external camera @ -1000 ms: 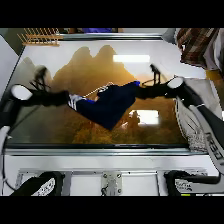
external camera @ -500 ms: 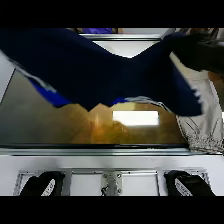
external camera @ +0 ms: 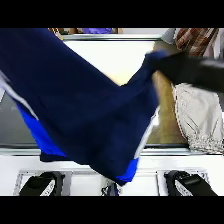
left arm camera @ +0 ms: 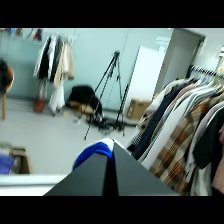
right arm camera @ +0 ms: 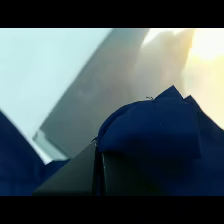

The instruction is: Fold the clothes and pants, and hang the long-sleeved shirts on hangers.

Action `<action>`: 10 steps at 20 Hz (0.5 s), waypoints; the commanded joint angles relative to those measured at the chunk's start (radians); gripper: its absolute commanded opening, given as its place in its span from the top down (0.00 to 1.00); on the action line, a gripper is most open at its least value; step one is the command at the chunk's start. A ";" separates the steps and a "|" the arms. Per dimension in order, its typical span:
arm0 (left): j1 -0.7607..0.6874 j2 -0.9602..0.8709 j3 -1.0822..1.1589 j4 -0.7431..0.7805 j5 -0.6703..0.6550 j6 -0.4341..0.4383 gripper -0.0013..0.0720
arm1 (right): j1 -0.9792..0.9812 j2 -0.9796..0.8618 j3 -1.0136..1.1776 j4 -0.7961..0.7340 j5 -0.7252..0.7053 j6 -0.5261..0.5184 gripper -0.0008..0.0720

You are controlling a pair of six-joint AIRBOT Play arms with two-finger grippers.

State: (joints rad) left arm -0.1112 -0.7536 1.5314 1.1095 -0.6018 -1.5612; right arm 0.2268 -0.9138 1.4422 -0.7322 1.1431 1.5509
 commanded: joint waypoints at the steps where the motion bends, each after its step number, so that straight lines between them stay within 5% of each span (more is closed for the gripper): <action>1: -0.001 -0.217 -0.014 -0.002 0.050 0.005 0.97 | 0.143 -0.136 -0.072 -0.151 0.008 0.089 0.99; 7: -0.034 -0.736 0.260 -0.003 0.016 0.014 0.97 | 0.096 -0.370 -0.072 -0.435 -0.144 0.272 0.99; 10: -0.072 -1.006 0.533 -0.002 -0.156 0.013 0.96 | 0.030 -0.448 -0.072 -0.487 -0.261 0.405 0.98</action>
State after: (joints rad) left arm -0.1535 -1.5173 1.8530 1.1088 -0.6247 -1.5501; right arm 0.3027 -1.2823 1.3727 -1.1202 0.9977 1.8194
